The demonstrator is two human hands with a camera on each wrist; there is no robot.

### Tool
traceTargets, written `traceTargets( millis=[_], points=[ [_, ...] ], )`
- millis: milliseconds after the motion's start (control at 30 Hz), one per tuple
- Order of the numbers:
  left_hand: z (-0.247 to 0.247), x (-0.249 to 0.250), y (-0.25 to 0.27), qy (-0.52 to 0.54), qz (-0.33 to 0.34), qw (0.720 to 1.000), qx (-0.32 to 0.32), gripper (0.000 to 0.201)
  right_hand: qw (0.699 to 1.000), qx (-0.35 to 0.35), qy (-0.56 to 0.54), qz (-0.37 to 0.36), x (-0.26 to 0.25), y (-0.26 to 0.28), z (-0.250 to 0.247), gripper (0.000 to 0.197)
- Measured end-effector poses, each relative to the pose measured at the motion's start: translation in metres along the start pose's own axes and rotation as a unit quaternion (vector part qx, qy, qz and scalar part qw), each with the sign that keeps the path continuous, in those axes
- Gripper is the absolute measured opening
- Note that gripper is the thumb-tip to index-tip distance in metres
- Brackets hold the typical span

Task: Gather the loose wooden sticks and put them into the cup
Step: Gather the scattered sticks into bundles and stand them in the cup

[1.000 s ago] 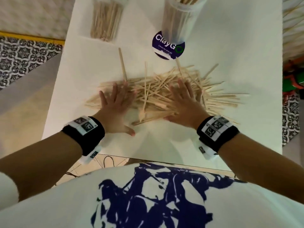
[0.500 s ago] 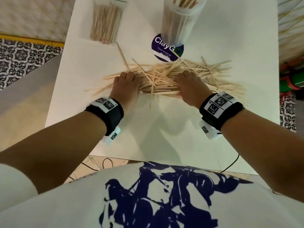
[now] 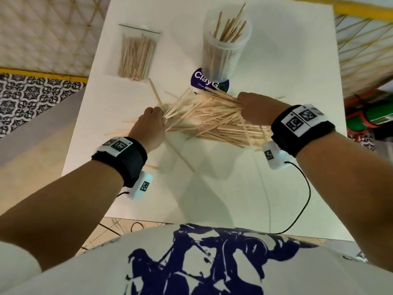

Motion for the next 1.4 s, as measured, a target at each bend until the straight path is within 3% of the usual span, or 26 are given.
traceTargets(
  millis=[133, 300, 433, 567, 600, 667, 767, 867, 933, 967, 1133, 1233, 1333, 1400],
  points=[
    [-0.001, 0.002, -0.006, 0.143, -0.100, 0.984, -0.017, 0.034, 0.980, 0.006, -0.196, 0.045, 0.004, -0.001, -0.005, 0.016],
    [0.031, 0.034, -0.011, 0.364, -0.186, 0.910, -0.073, 0.030, 0.916, 0.033, -0.399, 0.025, -0.019, -0.001, 0.016, 0.011],
    [0.041, 0.086, -0.007, 0.360, -0.117, 0.920, -0.103, 0.030, 0.873, 0.066, -0.484, -0.012, -0.045, -0.007, 0.034, 0.026],
    [0.033, 0.114, -0.009, 0.296, -0.015, 0.952, -0.076, 0.039, 0.824, 0.136, -0.549, 0.048, -0.044, -0.022, 0.043, 0.040],
    [0.034, 0.116, -0.012, 0.269, 0.001, 0.960, -0.078, 0.038, 0.815, 0.151, -0.556, 0.058, -0.043, -0.025, 0.044, 0.035],
    [0.034, 0.112, -0.015, 0.254, 0.012, 0.963, -0.087, 0.028, 0.822, 0.178, -0.537, 0.070, -0.039, -0.028, 0.040, 0.020],
    [0.026, 0.095, -0.017, 0.320, -0.031, 0.942, -0.096, 0.028, 0.864, 0.201, -0.459, 0.046, -0.040, -0.024, 0.025, 0.021],
    [0.010, 0.088, -0.020, 0.480, -0.050, 0.869, -0.103, 0.031, 0.907, 0.155, -0.391, -0.008, -0.051, -0.017, 0.019, 0.019],
    [-0.003, 0.089, -0.026, 0.551, -0.040, 0.828, -0.096, 0.057, 0.921, 0.130, -0.364, -0.058, -0.063, -0.013, 0.016, 0.019],
    [-0.011, 0.091, -0.030, 0.557, -0.023, 0.826, -0.078, 0.063, 0.921, 0.125, -0.362, -0.075, -0.068, -0.013, 0.015, 0.021],
    [-0.036, 0.091, -0.040, 0.518, 0.001, 0.855, 0.024, 0.051, 0.917, 0.060, -0.379, -0.106, -0.081, -0.019, 0.009, 0.020],
    [-0.035, 0.096, -0.041, 0.522, 0.028, 0.852, 0.018, 0.038, 0.862, 0.022, -0.489, -0.130, -0.089, -0.014, 0.002, 0.019],
    [-0.036, 0.102, -0.040, 0.534, 0.065, 0.843, 0.004, 0.035, 0.865, 0.008, -0.488, -0.117, -0.091, -0.010, -0.007, 0.015],
    [-0.038, 0.101, -0.039, 0.574, 0.053, 0.817, 0.001, 0.038, 0.876, 0.037, -0.469, -0.108, -0.089, -0.009, -0.020, 0.011]
  ],
)
Point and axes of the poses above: each hand's wrist, its own y-axis away from the middle knuckle, its own z-axis out of the palm, x = y × z, the point moved 8 cm from there along -y, towards the middle knuckle, and after that the axes turned 5 degrees about -y, right-handed, at the moved point
